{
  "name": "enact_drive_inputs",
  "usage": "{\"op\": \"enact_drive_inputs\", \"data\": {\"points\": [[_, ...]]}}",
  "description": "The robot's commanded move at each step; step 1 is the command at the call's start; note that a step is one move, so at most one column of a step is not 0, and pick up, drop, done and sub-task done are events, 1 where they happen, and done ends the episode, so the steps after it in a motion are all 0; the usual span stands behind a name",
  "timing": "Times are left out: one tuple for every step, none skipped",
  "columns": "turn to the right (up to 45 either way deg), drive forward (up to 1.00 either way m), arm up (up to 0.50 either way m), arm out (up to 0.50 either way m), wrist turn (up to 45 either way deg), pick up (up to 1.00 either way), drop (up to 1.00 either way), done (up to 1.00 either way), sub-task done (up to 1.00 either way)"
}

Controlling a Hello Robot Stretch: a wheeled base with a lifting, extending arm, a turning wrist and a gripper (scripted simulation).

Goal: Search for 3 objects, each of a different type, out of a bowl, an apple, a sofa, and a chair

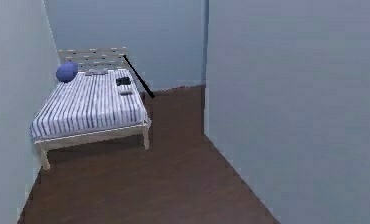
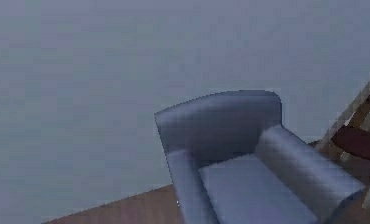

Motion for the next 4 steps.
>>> {"op": "enact_drive_inputs", "data": {"points": [[0.0,1.0,0.0,0.0,0.0,0.0,0.0,0.0,0.0],[0.0,1.0,0.0,0.0,0.0,0.0,0.0,0.0,0.0],[-6.0,0.0,0.0,0.0,0.0,0.0,0.0,0.0,0.0],[0.0,0.35,0.0,0.0,0.0,0.0,0.0,0.0,0.0]]}}
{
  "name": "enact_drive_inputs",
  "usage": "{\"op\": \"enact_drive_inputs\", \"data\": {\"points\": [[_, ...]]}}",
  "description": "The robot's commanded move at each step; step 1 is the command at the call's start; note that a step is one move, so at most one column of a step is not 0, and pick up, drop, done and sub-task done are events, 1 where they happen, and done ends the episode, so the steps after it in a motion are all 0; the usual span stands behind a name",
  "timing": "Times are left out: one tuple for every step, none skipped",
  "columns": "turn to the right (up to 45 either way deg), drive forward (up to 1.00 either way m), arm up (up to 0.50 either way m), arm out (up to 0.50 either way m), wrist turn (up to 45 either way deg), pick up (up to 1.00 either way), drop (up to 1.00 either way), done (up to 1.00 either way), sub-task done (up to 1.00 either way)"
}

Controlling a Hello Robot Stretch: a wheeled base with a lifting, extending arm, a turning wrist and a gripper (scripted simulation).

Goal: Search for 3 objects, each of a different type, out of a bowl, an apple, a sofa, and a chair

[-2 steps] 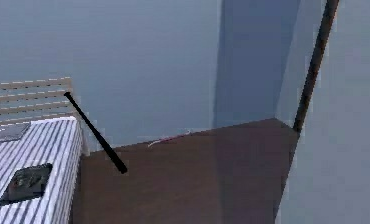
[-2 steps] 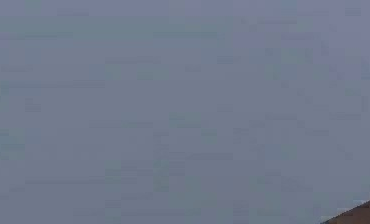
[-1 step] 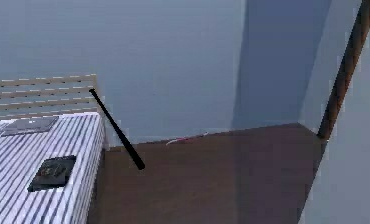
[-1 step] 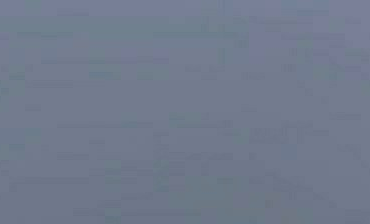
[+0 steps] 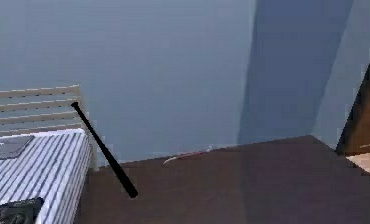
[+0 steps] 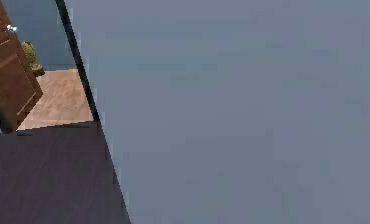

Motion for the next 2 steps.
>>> {"op": "enact_drive_inputs", "data": {"points": [[-12.0,0.0,0.0,0.0,0.0,0.0,0.0,0.0,0.0],[0.0,0.3,0.0,0.0,0.0,0.0,0.0,0.0,0.0]]}}
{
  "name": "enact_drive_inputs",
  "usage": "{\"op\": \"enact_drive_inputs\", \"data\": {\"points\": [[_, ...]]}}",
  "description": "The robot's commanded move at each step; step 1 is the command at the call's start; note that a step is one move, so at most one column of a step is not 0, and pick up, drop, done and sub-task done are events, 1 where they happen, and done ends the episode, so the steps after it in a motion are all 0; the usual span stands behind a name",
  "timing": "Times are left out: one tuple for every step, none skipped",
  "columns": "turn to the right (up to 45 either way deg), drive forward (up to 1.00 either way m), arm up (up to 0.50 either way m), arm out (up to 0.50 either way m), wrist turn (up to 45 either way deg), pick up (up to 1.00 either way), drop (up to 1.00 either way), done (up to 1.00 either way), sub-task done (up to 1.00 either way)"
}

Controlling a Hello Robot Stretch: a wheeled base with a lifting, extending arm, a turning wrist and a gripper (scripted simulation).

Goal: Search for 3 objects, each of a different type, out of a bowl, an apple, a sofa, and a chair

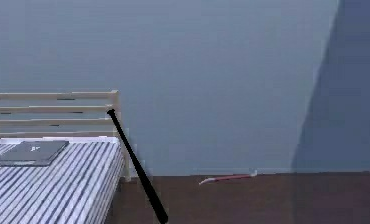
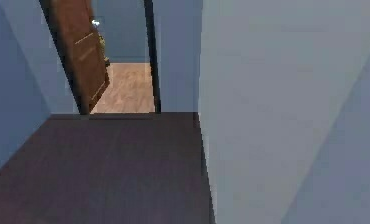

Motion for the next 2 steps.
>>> {"op": "enact_drive_inputs", "data": {"points": [[36.0,0.0,0.0,0.0,0.0,0.0,0.0,0.0,0.0],[0.0,0.2,0.0,0.0,0.0,0.0,0.0,0.0,0.0]]}}
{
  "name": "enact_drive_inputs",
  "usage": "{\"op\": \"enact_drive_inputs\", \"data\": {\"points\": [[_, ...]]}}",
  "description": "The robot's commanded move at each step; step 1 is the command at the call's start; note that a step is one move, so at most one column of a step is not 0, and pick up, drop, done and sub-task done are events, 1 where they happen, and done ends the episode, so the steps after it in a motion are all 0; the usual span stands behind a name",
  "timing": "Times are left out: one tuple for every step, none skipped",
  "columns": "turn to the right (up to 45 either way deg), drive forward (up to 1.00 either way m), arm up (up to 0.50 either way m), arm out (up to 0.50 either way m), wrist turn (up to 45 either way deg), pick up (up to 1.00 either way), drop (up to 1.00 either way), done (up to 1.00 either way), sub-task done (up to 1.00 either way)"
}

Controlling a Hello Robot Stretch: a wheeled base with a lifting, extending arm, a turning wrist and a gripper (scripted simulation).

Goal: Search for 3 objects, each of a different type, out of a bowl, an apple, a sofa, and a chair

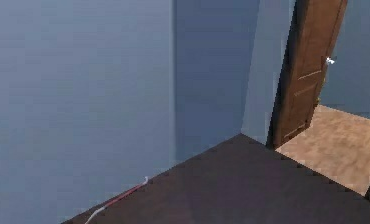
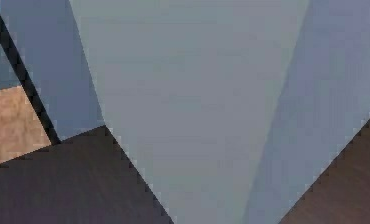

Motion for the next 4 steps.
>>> {"op": "enact_drive_inputs", "data": {"points": [[33.0,0.0,0.0,0.0,0.0,0.0,0.0,0.0,0.0],[0.0,1.0,0.0,0.0,0.0,0.0,0.0,0.0,0.0],[0.0,0.9,0.0,0.0,0.0,0.0,0.0,0.0,0.0],[18.0,0.0,0.0,0.0,0.0,0.0,0.0,0.0,0.0]]}}
